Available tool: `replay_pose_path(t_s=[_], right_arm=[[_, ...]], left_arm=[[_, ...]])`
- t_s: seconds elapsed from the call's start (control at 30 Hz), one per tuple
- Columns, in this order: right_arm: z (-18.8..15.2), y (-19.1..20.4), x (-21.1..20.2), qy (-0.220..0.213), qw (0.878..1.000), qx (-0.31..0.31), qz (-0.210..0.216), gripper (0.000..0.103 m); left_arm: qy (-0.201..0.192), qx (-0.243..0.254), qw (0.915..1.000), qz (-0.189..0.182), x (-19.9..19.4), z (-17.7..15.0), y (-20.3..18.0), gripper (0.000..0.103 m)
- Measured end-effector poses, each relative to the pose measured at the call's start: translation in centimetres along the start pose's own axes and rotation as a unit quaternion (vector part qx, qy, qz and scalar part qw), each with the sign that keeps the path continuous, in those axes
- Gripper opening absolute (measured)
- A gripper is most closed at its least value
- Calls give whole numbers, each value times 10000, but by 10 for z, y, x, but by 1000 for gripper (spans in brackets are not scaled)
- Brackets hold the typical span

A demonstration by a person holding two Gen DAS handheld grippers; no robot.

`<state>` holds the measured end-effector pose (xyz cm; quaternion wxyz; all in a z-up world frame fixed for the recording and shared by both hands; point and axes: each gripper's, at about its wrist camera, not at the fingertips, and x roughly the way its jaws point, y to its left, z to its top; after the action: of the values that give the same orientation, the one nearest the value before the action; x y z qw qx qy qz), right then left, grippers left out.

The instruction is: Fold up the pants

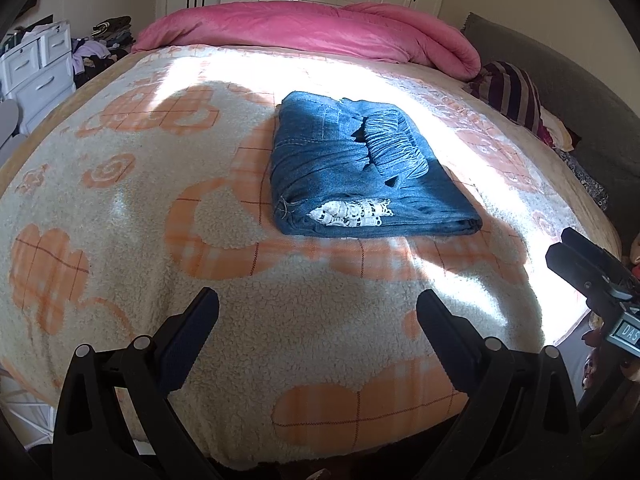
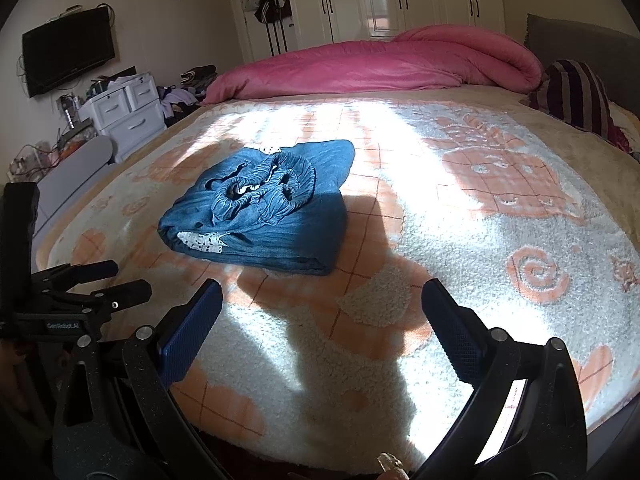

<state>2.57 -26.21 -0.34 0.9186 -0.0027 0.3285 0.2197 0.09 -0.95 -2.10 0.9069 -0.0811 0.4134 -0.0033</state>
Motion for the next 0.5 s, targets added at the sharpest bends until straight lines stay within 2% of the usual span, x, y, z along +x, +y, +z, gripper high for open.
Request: replay_pose_path(t_s=[0.5], right_arm=[[0,-1,-1,3,10000,2,-6,94]], left_arm=[[-23,-6,10000,-5,0,0,0,99]])
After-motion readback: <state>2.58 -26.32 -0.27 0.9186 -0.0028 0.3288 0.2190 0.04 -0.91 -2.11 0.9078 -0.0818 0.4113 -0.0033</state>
